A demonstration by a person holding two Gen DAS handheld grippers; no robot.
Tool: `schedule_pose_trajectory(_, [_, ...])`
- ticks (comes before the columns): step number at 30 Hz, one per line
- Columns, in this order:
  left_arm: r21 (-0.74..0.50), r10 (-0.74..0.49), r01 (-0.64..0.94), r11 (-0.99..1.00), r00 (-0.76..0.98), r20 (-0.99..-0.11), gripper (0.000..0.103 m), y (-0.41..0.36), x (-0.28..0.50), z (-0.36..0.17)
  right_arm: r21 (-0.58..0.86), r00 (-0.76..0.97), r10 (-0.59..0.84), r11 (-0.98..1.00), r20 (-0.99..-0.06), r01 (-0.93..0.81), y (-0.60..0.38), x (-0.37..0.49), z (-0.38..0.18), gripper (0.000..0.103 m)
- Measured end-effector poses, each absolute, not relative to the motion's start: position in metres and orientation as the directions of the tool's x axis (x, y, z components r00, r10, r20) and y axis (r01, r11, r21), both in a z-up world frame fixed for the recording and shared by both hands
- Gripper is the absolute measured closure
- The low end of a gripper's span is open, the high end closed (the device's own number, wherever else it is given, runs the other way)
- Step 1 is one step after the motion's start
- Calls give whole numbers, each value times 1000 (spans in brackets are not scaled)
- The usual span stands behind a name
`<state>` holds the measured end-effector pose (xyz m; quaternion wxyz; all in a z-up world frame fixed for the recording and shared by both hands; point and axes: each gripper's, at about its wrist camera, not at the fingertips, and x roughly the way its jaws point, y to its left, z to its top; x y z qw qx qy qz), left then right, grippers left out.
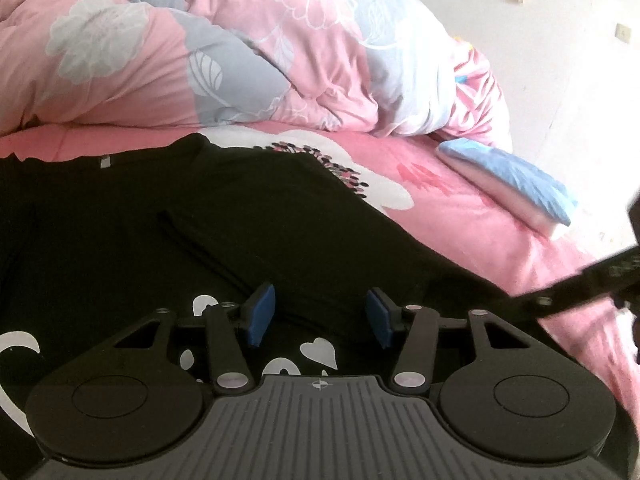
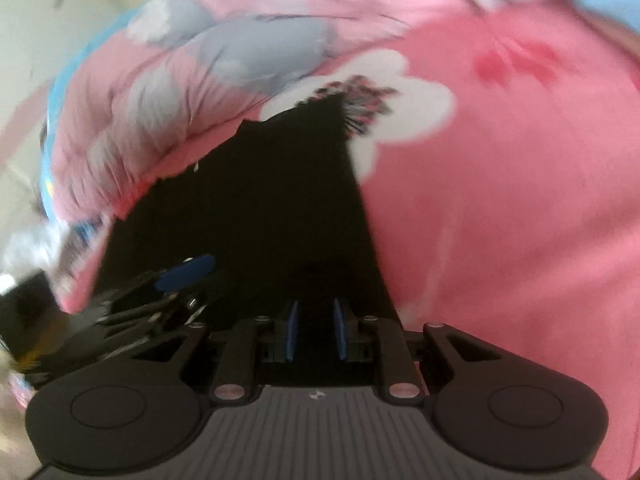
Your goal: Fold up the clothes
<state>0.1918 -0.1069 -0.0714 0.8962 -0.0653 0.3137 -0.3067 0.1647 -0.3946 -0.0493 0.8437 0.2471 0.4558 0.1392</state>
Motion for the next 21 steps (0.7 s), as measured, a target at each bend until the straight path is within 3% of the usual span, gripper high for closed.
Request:
schedule_pose_trajectory(8, [-376,-548,401,835,655,-520,52,-89,217,-44,669,600,563,741,-569,-60,-395,150,-35,82])
schedule_pose_trajectory(13, [-388,-469,276,880,640,-609,52,-86,262,-55,713,602,617,692,-506,-109,-379,173,-45,82])
schedule_pose_trajectory(15, [-367,-424,227,902,627,-654,53,-83,275,-62,744,596,635,662,-491,-93,-374,184,-57,82])
schedule_pose_trajectory(21, [-375,-392,171,911,637,-663,51,-65,273,-50,793,563,663,609,-494,-22,-373,187,-84,82])
